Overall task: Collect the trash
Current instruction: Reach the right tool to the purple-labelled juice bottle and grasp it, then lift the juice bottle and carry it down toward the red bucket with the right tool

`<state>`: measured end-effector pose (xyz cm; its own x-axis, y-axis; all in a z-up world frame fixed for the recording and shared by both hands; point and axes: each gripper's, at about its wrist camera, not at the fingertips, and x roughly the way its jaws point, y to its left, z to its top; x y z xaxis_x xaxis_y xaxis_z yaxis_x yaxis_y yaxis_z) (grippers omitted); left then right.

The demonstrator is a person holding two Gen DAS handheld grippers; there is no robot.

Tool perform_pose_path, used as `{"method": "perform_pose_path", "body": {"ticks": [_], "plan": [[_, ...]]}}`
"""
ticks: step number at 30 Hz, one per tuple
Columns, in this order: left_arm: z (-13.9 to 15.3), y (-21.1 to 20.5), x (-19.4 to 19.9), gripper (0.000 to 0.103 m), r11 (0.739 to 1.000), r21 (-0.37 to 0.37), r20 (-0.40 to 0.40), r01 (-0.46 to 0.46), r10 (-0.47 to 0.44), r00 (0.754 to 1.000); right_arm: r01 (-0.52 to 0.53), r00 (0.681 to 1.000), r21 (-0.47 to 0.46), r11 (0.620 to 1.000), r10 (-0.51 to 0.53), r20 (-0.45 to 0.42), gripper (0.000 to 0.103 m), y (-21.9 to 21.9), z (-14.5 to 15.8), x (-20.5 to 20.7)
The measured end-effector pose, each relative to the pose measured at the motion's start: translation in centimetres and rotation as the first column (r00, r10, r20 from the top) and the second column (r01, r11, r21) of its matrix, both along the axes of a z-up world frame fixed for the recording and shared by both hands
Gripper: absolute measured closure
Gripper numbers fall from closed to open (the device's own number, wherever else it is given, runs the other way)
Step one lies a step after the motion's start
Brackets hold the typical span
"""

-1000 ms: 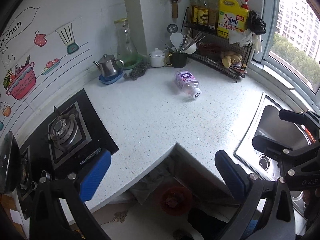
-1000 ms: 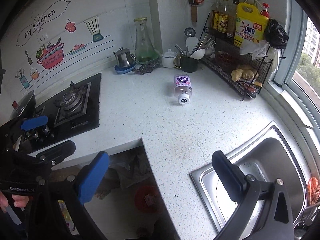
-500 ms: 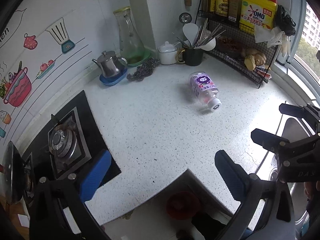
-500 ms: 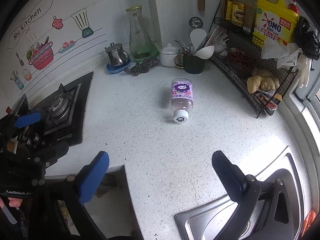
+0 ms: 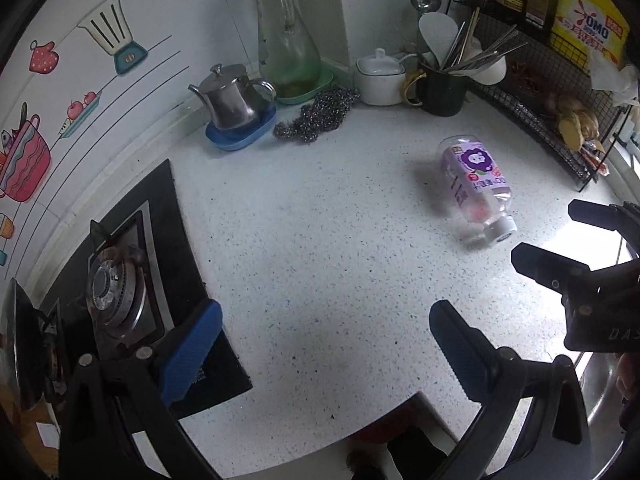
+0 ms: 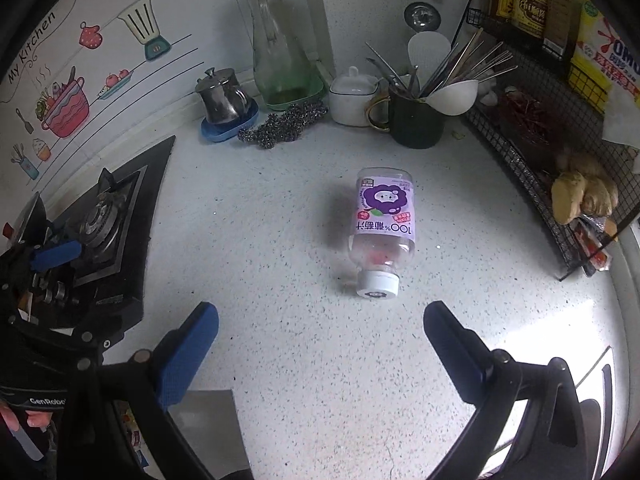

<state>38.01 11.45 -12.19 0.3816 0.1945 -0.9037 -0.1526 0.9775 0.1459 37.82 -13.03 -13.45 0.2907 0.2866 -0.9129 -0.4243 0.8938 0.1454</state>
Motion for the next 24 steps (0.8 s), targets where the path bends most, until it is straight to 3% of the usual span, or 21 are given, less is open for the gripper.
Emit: {"method": "perform_pose_path", "body": {"ticks": [6, 11, 17, 18, 22, 24], "plan": [[-3.0, 0.9, 2.7, 0.0, 0.998, 0.059, -0.036, -0.014, 0.016, 0.999, -0.021, 0.999, -0.035, 0.999, 0.019, -0.046, 0.001, 1.2, -4.0, 3.8], [-5.0, 1.6, 4.3, 0.0, 0.998, 0.058, -0.047, -0.025, 0.028, 0.999, -0.02, 0.999, -0.051, 0.999, 0.017, -0.049, 0.0, 1.8, -6.3, 6.4], [-5.9, 2.2, 5.3, 0.0, 0.996, 0.084, -0.05, -0.032, 0.036, 0.998, -0.036, 0.998, -0.099, 0.994, 0.03, -0.063, 0.002, 2.4, -8.8, 8.1], [-6.0, 2.3, 5.4, 0.0, 0.996, 0.083, -0.053, -0.034, 0.039, 0.998, -0.039, 0.997, -0.104, 0.994, 0.032, -0.067, 0.004, 2.4, -9.2, 8.3], [-6.5, 2.5, 5.6, 0.0, 0.996, 0.079, -0.066, -0.043, 0.048, 0.997, -0.049, 0.997, -0.119, 0.992, 0.042, -0.061, 0.034, 2.6, -10.0, 8.6], [-6.7, 2.4, 5.4, 0.0, 0.996, 0.077, -0.072, -0.043, 0.049, 0.996, -0.053, 0.998, -0.11, 0.993, 0.047, -0.05, 0.034, 2.4, -9.9, 8.7]]}}
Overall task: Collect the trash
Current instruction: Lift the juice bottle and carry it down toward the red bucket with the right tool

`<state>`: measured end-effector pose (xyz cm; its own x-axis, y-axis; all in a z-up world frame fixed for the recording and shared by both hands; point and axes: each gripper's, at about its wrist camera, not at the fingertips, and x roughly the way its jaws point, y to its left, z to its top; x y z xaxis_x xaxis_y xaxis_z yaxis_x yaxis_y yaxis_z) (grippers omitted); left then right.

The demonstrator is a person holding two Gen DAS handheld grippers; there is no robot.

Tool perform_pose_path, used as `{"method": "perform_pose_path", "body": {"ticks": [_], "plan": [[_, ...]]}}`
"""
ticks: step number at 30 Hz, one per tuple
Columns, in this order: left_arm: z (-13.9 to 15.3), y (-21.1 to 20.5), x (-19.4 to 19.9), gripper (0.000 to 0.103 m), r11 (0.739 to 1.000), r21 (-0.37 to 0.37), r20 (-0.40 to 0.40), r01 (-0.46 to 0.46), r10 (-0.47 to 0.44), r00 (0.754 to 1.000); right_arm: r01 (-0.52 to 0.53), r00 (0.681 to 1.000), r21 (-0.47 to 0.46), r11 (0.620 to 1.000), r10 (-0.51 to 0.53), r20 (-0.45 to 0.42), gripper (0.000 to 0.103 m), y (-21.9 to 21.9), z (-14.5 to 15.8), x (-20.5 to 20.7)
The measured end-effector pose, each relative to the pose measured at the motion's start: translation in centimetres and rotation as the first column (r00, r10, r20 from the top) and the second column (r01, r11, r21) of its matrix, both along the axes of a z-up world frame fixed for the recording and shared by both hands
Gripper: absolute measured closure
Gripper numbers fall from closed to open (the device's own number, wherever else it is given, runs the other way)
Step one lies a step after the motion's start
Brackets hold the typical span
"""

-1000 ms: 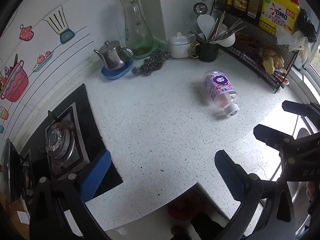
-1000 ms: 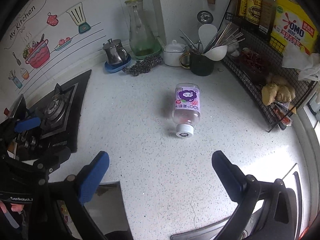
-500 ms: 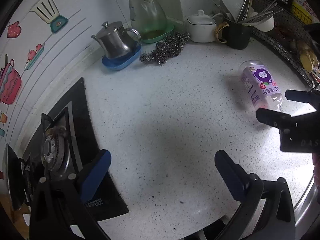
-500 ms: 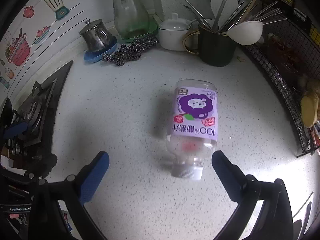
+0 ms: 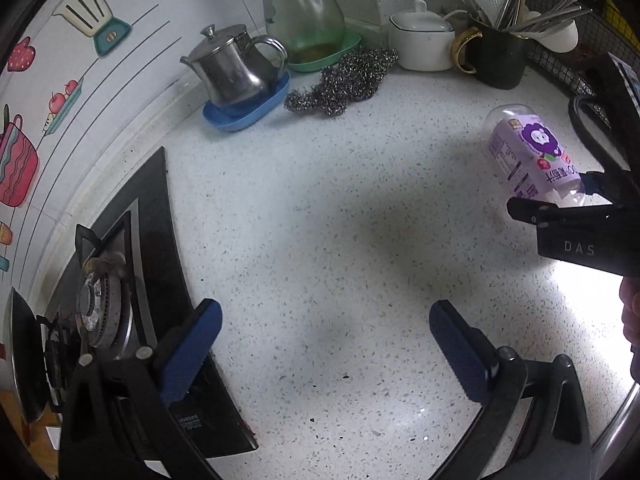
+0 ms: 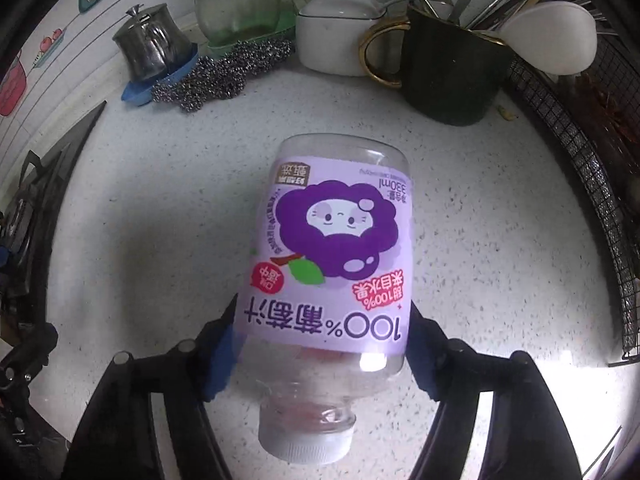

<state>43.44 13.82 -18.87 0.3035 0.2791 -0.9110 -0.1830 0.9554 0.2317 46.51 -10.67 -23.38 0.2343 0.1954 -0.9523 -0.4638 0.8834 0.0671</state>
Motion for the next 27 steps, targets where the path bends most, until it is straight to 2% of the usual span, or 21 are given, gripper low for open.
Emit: {"method": "perform_pose_path", "body": {"ticks": [5, 11, 14, 22, 27], "plan": [[0.2, -0.5, -0.7, 0.0, 1.0, 0.013, 0.001, 0.013, -0.013, 1.0, -0.02, 1.0, 0.022, 1.0, 0.02, 0.02, 0.035, -0.8, 1.4, -1.9], [1.9, -1.6, -3.1, 0.0, 0.999, 0.026, 0.034, 0.038, -0.039, 0.999, -0.006, 1.0, 0.069, 0.998, 0.006, 0.003, 0.035, -2.0, 5.7, -5.5], [2.9, -1.8, -4.4, 0.0, 0.999, 0.017, 0.054, 0.031, -0.032, 0.998, -0.002, 1.0, 0.064, 0.998, 0.002, 0.007, 0.035, -2.4, 7.8, -7.9], [6.0, -1.8, -9.6, 0.0, 0.999, -0.003, 0.103, 0.041, -0.041, 0.994, -0.013, 0.999, 0.05, 0.999, 0.011, 0.039, 0.034, -1.8, 12.0, -13.9], [7.6, -1.7, -13.9, 0.0, 0.999, 0.007, 0.137, 0.045, -0.046, 0.989, -0.016, 0.998, 0.042, 0.999, 0.013, 0.063, 0.035, -0.7, 13.4, -17.1]]}}
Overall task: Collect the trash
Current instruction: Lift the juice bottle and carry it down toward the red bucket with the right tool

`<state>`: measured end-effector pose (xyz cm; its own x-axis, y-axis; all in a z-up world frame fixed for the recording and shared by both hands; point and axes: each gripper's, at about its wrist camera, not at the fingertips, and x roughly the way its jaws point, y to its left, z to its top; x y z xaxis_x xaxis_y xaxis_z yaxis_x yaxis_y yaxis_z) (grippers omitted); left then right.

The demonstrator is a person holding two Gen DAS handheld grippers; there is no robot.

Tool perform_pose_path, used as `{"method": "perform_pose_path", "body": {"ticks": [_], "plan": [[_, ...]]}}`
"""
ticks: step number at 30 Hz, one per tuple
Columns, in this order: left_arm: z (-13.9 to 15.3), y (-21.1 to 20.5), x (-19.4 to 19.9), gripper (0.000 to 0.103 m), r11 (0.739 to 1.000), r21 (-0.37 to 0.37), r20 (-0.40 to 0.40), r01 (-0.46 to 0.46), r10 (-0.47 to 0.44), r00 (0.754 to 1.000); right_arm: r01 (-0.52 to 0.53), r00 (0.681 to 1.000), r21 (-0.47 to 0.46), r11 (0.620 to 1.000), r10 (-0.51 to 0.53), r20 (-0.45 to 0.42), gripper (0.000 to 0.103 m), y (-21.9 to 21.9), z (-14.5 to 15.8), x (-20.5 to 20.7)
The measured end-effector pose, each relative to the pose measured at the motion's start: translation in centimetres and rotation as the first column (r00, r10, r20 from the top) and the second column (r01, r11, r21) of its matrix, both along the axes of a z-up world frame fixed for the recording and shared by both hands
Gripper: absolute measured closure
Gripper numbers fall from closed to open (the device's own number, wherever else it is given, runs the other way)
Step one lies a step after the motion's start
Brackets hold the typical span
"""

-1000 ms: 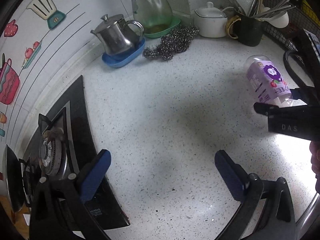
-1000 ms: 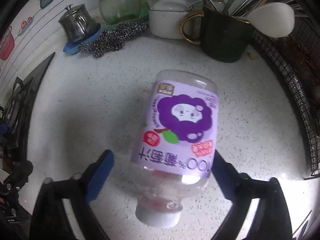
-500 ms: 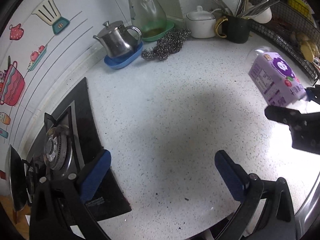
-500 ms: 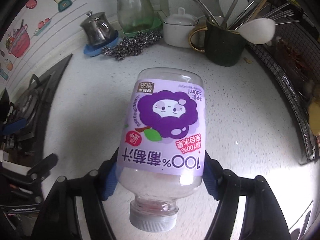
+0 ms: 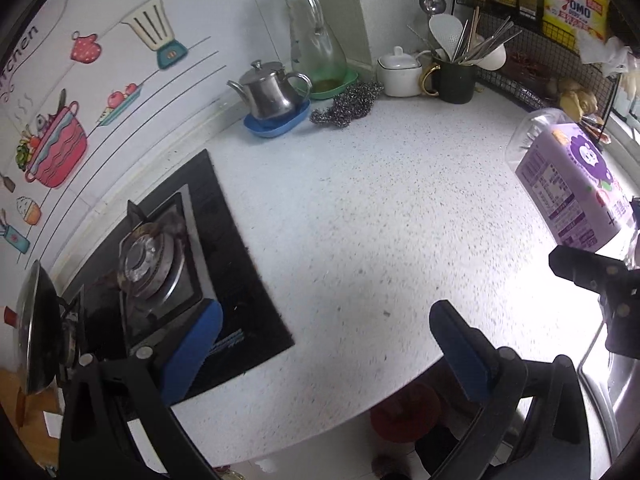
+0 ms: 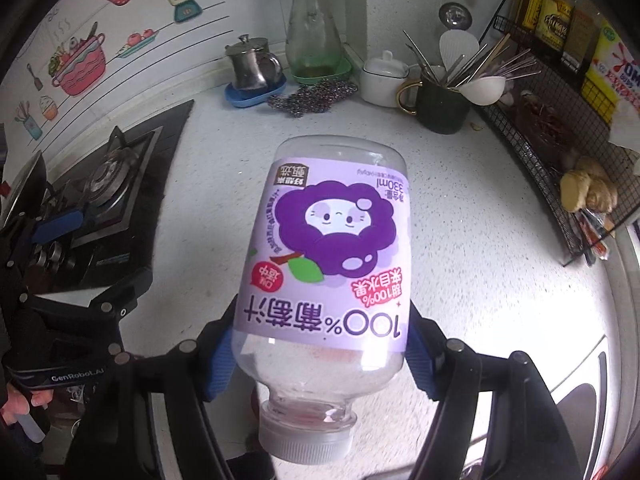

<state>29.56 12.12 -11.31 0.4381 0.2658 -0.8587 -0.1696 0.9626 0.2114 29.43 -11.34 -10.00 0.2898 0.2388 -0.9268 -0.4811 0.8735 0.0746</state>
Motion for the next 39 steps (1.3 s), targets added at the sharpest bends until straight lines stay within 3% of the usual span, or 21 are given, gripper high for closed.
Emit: {"method": "perform_pose_path", "body": {"ticks": [13, 23, 30, 39], "plan": [[2.3, 1.2, -12.7, 0.0, 0.997, -0.066, 0.023, 0.034, -0.033, 0.999, 0.021, 0.999, -0.028, 0.999, -0.02, 0.04, 0.034, 3.1, 2.0, -10.6], [2.6, 2.7, -22.1, 0.0, 0.994, -0.109, 0.017, 0.024, -0.022, 1.0, 0.029, 0.999, -0.034, 0.999, -0.028, 0.023, 0.035, 5.5, 1.5, -17.9], [-0.3, 3.3, -25.8, 0.0, 0.984, -0.178, -0.032, -0.025, 0.02, 0.999, -0.003, 0.999, -0.05, 0.999, 0.001, -0.044, 0.035, 6.9, -1.9, -20.8], [-8.8, 3.9, -28.8, 0.0, 0.969, -0.206, -0.157, -0.134, 0.102, 0.982, -0.068, 0.988, -0.074, 0.995, 0.056, -0.144, 0.035, 7.9, -9.7, -23.3]]}}
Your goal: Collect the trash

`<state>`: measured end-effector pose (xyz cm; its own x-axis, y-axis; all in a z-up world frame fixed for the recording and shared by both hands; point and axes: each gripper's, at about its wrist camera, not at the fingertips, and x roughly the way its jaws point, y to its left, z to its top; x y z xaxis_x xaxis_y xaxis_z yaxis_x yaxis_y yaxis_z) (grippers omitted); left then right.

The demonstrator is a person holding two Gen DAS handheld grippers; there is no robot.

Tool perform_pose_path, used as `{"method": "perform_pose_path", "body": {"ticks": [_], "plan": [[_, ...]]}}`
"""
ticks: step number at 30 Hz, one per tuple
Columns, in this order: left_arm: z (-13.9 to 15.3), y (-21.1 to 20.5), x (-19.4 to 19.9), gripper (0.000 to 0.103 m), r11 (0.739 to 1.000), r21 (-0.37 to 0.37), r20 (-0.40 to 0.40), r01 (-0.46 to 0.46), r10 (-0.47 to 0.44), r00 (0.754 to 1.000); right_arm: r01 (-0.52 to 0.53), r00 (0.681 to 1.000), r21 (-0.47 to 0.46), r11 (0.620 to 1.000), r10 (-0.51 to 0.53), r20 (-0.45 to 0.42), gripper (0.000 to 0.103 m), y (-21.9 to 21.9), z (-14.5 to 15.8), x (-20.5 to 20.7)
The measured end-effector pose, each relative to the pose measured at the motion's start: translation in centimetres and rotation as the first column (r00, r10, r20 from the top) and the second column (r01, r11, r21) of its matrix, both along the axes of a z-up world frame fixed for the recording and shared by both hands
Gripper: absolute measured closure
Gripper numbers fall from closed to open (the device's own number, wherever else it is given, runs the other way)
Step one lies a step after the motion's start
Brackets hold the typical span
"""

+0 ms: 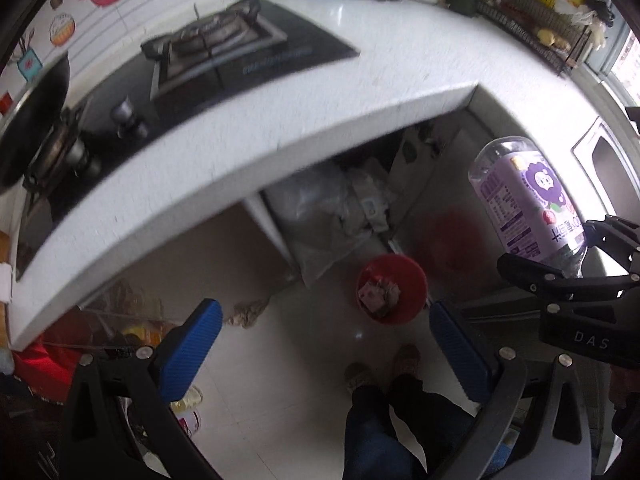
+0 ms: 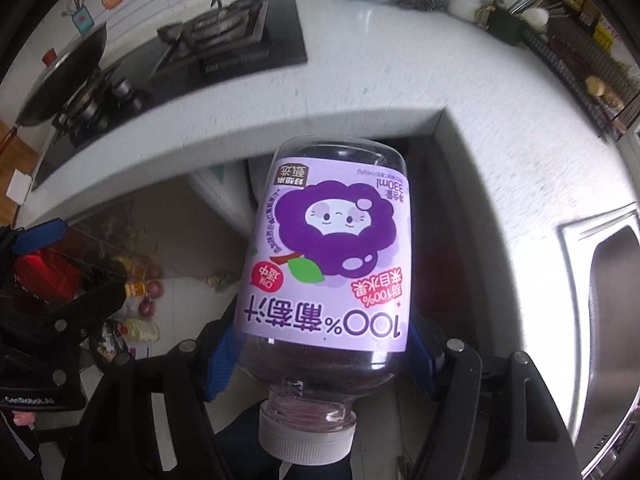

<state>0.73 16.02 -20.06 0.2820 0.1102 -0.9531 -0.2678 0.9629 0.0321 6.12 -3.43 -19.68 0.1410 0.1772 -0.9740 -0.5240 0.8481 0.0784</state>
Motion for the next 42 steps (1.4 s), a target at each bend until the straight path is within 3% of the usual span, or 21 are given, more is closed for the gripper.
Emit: {"method": "perform_pose_path", "body": {"ticks": [9, 16, 25, 29, 33, 34, 35, 38, 42], "plan": [[-13.3, -0.1, -0.4, 0.0, 0.999, -0.026, -0.115, -0.038, 0.035, 0.993, -0.021, 0.994, -0.021, 1.0, 0.019, -0.111, 0.035, -0.3, -13.6, -0.5], [-24.2, -1.1, 0.5, 0.0, 0.998, -0.065, -0.159, -0.028, 0.017, 0.987, 0.009, 0.985, -0.045, 0.999, -0.017, -0.173, 0.035, -1.8, -24.7, 0.0], [-33.4, -2.9, 1.8, 0.0, 0.995, -0.101, -0.224, 0.009, -0.031, 0.974, 0.001, 0.974, -0.059, 0.998, -0.014, -0.228, 0.034, -1.8, -34.6, 0.7], [-35.5, -3.1, 2.7, 0.0, 0.995, -0.101, -0.236, 0.024, -0.048, 0.971, 0.0, 0.97, -0.083, 0.997, -0.02, -0.241, 0.034, -2.2, -36.9, 1.1], [-35.9, -2.9, 3.3, 0.0, 0.996, -0.082, -0.236, 0.022, -0.041, 0.971, 0.004, 0.971, -0.098, 0.995, -0.027, -0.237, 0.032, -2.7, -38.1, 1.1], [-35.7, -2.9, 3.5, 0.0, 0.997, -0.074, -0.243, 0.022, -0.039, 0.969, 0.005, 0.966, -0.098, 0.995, -0.03, -0.255, 0.018, -2.6, -38.3, 1.3], [-35.4, -2.9, 3.5, 0.0, 0.998, -0.067, -0.247, 0.021, -0.037, 0.968, 0.004, 0.961, -0.091, 0.996, -0.029, -0.274, 0.005, -2.7, -38.2, 1.2], [-33.8, -2.7, 3.6, 0.0, 0.998, -0.067, -0.237, 0.013, -0.029, 0.971, -0.002, 0.961, -0.088, 0.996, -0.022, -0.275, 0.004, -2.6, -37.3, 1.5], [-29.2, -2.4, 3.2, 0.0, 0.999, -0.047, -0.201, 0.004, -0.013, 0.979, 0.002, 0.967, -0.071, 0.997, -0.02, -0.253, 0.001, -2.1, -33.7, 1.7]]}}
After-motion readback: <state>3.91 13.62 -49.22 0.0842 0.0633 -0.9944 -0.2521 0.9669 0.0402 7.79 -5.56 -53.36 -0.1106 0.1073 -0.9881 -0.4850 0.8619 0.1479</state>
